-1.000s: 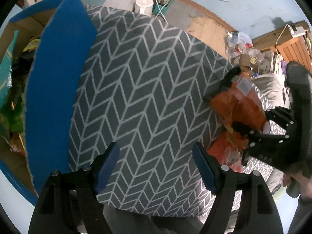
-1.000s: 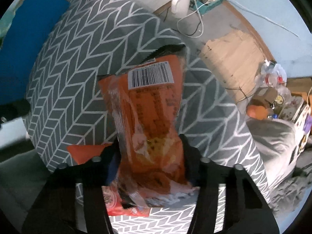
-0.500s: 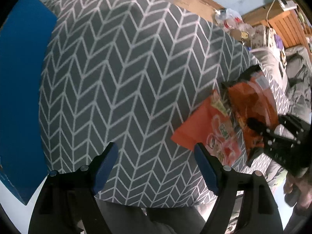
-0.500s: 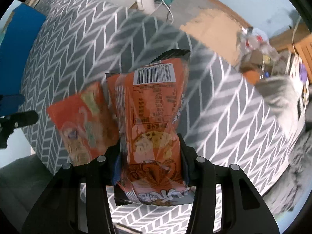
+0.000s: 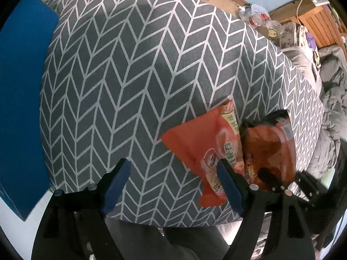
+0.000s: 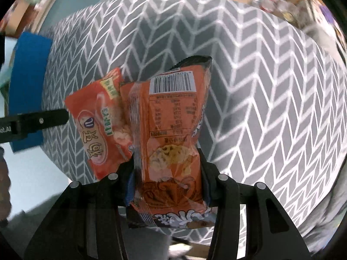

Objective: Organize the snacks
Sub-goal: 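Grasp the orange barcode bag with the right tool while the left tool grasps the orange-red cracker bag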

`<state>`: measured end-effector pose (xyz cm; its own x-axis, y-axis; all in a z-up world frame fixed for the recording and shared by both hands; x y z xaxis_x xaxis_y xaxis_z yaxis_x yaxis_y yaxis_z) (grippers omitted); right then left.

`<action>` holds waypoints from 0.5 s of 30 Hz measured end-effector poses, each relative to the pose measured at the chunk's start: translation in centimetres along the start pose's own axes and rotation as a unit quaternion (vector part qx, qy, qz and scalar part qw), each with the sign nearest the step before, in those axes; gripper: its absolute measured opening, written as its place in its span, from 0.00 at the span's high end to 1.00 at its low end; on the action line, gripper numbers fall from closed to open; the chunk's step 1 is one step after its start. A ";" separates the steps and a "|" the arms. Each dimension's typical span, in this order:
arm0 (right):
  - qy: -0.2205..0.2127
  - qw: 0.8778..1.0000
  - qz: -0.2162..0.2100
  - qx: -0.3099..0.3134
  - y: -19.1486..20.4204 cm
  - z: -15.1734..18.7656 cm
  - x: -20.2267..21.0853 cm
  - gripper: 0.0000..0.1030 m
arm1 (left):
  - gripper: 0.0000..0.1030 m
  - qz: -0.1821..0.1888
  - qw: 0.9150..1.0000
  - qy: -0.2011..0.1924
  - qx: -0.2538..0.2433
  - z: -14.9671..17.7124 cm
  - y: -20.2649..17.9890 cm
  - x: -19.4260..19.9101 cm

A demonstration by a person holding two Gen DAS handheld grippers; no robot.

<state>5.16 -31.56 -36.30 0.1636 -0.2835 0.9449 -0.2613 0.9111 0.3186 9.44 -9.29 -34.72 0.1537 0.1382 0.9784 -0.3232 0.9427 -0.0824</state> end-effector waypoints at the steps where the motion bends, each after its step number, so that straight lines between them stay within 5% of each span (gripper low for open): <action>1: -0.006 1.000 -0.001 -0.010 -0.1 0.2 0.3 0.55 | 0.15 0.003 1.000 -0.003 0.010 0.1 -0.2 -0.1; 8: -0.040 0.997 0.020 -0.063 -3.7 0.7 1.7 0.55 | 0.15 0.045 0.997 0.005 0.069 1.7 -2.9 -1.9; 15: -0.044 0.995 0.022 -0.087 -6.0 1.5 2.9 0.55 | 0.10 0.028 0.995 -0.003 0.096 2.4 -5.6 -4.6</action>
<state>5.81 -38.32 -35.39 0.0694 -0.2594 0.9633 -0.0958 0.9594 0.2652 8.34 -15.95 -38.36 0.1258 0.1872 0.9742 -0.5045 0.8576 -0.0997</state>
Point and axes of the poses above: each gripper's, at about its wrist camera, not at the fingertips, and x roughly against the way its jaws point, y to its left, z to its underside, the point moved 8 cm from there along -x, roughly the way its jaws point, and after that the axes turned 2 degrees about -z, right-handed, at the moved point
